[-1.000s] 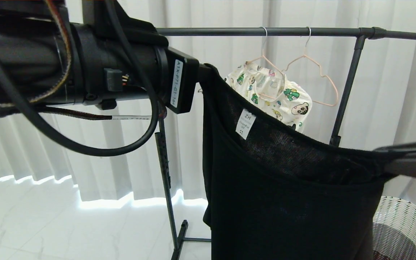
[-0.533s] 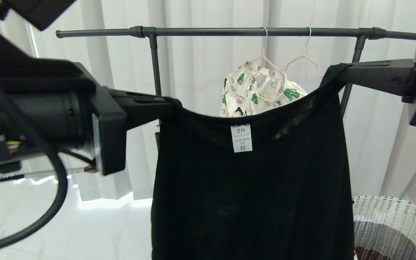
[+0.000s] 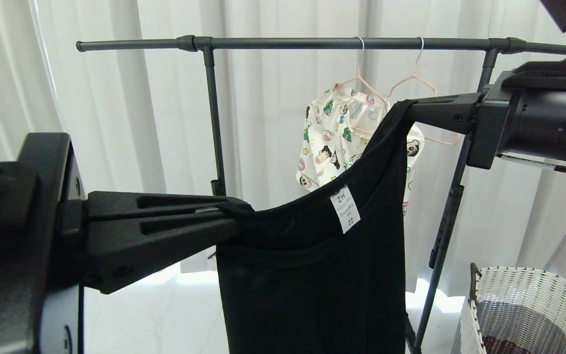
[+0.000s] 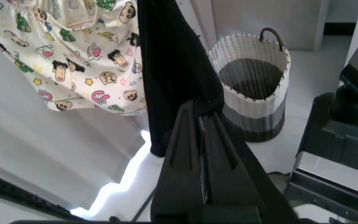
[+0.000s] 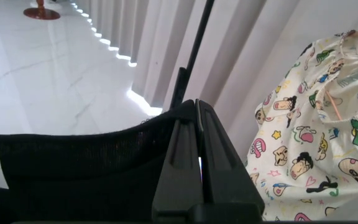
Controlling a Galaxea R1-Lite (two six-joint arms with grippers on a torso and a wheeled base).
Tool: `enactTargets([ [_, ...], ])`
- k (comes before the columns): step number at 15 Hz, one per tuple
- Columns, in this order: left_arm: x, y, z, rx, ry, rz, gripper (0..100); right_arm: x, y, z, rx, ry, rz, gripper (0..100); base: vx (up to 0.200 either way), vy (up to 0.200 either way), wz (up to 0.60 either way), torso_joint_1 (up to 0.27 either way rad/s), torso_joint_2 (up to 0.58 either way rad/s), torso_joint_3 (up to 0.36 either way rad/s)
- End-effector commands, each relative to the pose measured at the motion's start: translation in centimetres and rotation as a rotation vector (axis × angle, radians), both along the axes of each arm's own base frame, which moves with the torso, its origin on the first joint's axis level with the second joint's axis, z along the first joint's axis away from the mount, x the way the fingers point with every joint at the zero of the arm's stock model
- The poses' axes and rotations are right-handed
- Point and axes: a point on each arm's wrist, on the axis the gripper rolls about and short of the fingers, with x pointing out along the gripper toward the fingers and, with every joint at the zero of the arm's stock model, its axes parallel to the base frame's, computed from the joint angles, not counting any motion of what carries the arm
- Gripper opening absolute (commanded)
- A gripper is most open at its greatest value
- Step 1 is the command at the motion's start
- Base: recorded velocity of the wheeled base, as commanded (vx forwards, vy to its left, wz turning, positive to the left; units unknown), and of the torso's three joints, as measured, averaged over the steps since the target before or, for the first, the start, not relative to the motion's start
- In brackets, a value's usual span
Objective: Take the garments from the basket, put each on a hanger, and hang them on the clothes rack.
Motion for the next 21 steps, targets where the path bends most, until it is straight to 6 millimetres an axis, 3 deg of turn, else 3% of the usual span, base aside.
enactTargets([
  [1,-0.1,0.1,0.1,-0.005,-0.002,-0.002,0,0.1,0.2,-0.2,-0.004,0.004,0.001,0,0.000,0.000,0.00,0.000,0.00,0.000],
  [6,0.4,0.5,0.5,-0.015,-0.015,0.056,0,-0.4,-0.6,0.3,0.010,-0.009,-0.010,0,0.000,0.000,0.00,0.000,0.00,0.000],
  [11,4.4,1.8,1.8,-0.035,-0.029,0.279,0,-3.7,-4.5,1.1,0.005,-0.005,-0.063,0,0.000,0.000,0.00,0.000,0.00,0.000],
  [13,5.0,1.6,2.0,-0.033,-0.028,0.295,0,-4.5,-5.1,1.0,-0.013,0.009,-0.063,0,0.000,0.000,0.00,0.000,0.00,0.000],
  [19,5.1,1.4,1.7,-0.025,-0.021,0.294,0,-4.3,-5.0,0.6,-0.035,0.030,-0.064,0,0.000,0.000,0.00,0.000,0.00,0.000],
  [20,5.1,1.4,1.7,-0.025,-0.021,0.292,0,-4.4,-5.0,0.5,-0.040,0.036,-0.063,100,0.000,0.000,0.00,0.000,0.00,0.000],
  [21,5.2,1.4,1.7,-0.024,-0.021,0.294,0,-4.5,-5.1,0.4,-0.051,0.047,-0.061,100,0.000,0.000,0.00,0.000,0.00,0.000],
])
